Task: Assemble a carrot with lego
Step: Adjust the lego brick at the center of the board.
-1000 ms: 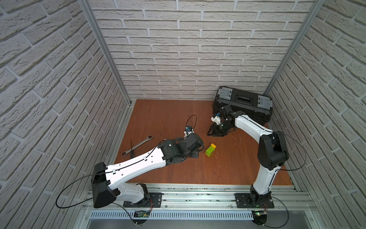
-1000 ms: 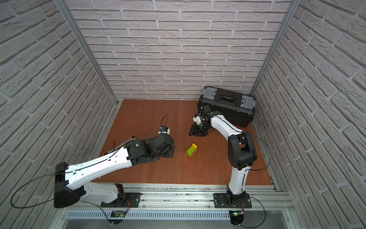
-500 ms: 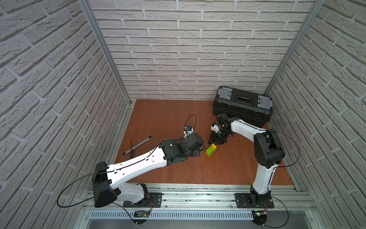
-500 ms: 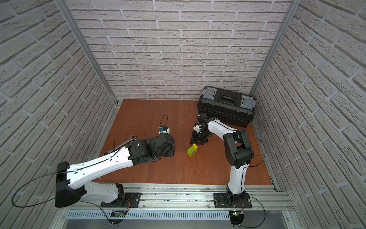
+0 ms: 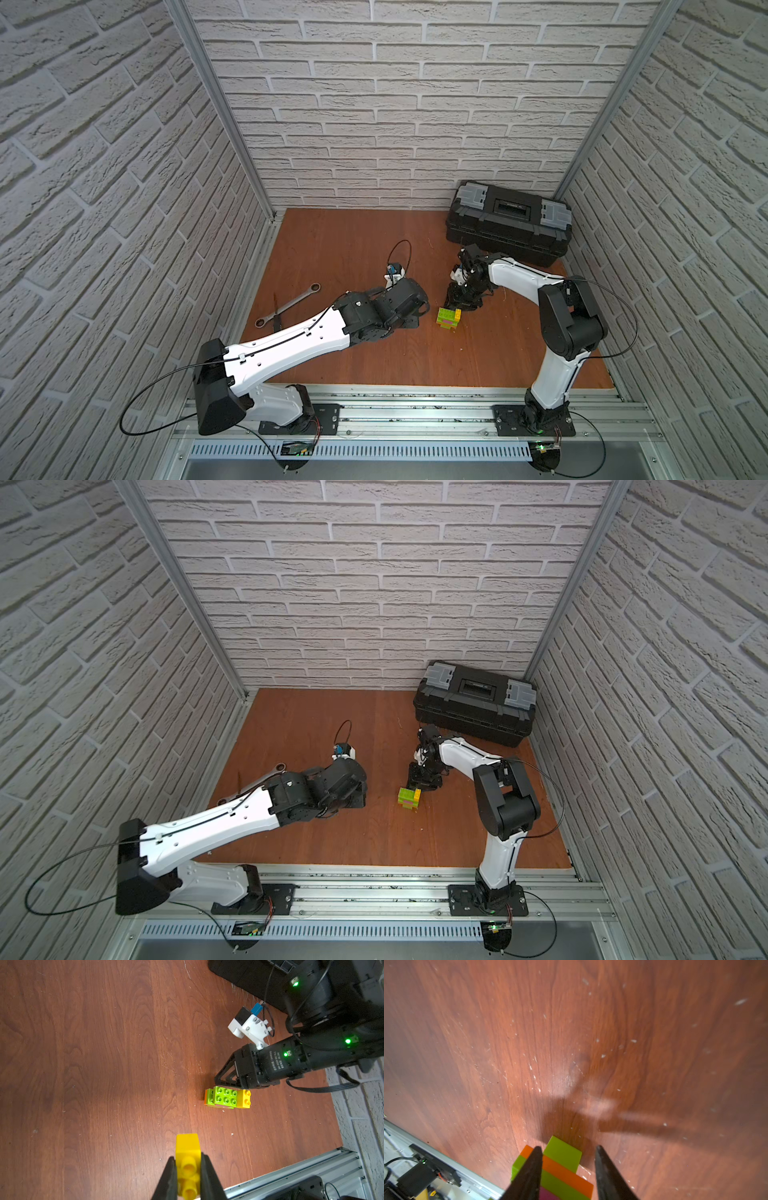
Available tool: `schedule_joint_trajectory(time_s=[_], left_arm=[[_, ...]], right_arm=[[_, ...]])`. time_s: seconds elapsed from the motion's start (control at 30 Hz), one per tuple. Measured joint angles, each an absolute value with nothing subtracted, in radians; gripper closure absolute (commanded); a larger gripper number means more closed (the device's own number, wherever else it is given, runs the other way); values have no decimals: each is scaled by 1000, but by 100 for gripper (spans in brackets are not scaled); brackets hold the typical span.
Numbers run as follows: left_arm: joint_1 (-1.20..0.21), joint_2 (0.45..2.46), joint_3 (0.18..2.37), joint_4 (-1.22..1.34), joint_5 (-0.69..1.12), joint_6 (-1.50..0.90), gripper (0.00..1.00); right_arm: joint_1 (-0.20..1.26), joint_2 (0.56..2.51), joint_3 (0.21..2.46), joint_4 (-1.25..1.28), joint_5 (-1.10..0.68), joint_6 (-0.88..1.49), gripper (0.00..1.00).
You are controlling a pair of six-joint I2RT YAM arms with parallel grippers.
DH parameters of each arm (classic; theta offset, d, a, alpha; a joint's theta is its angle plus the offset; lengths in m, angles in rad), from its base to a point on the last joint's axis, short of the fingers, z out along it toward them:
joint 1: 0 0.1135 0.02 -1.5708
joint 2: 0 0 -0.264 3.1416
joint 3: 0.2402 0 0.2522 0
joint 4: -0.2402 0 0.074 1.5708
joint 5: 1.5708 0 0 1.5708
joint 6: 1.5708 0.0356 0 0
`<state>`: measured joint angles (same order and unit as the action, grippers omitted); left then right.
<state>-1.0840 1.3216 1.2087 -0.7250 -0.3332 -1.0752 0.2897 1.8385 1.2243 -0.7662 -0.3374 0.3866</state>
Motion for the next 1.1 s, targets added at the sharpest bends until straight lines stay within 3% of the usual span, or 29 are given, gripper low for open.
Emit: schedule_joint_trajectory(time_s=[0.1, 0.23, 0.5, 0.67, 0.83, 1.1], left_arm=[[-1070, 1325, 1209, -726, -321, -1071, 100], [-1037, 1336, 1209, -726, -285, -1053, 100], [-910, 1368, 1243, -744, -139, -971, 100], [-836, 1368, 1258, -748, -64, -926, 100], [-775, 1367, 1258, -750, 11, -888, 100], [-696, 1374, 1258, -745, 120, -821, 100]], right_arm=[[280, 1810, 1227, -770, -324, 384, 35], [248, 1773, 1261, -794, -308, 367, 30], [58, 1538, 1256, -754, -362, 283, 36], [133, 1327, 1131, -609, -407, 165, 33], [201, 1174, 964, -490, -467, -62, 19], [194, 1148, 930, -490, -543, -381, 23]])
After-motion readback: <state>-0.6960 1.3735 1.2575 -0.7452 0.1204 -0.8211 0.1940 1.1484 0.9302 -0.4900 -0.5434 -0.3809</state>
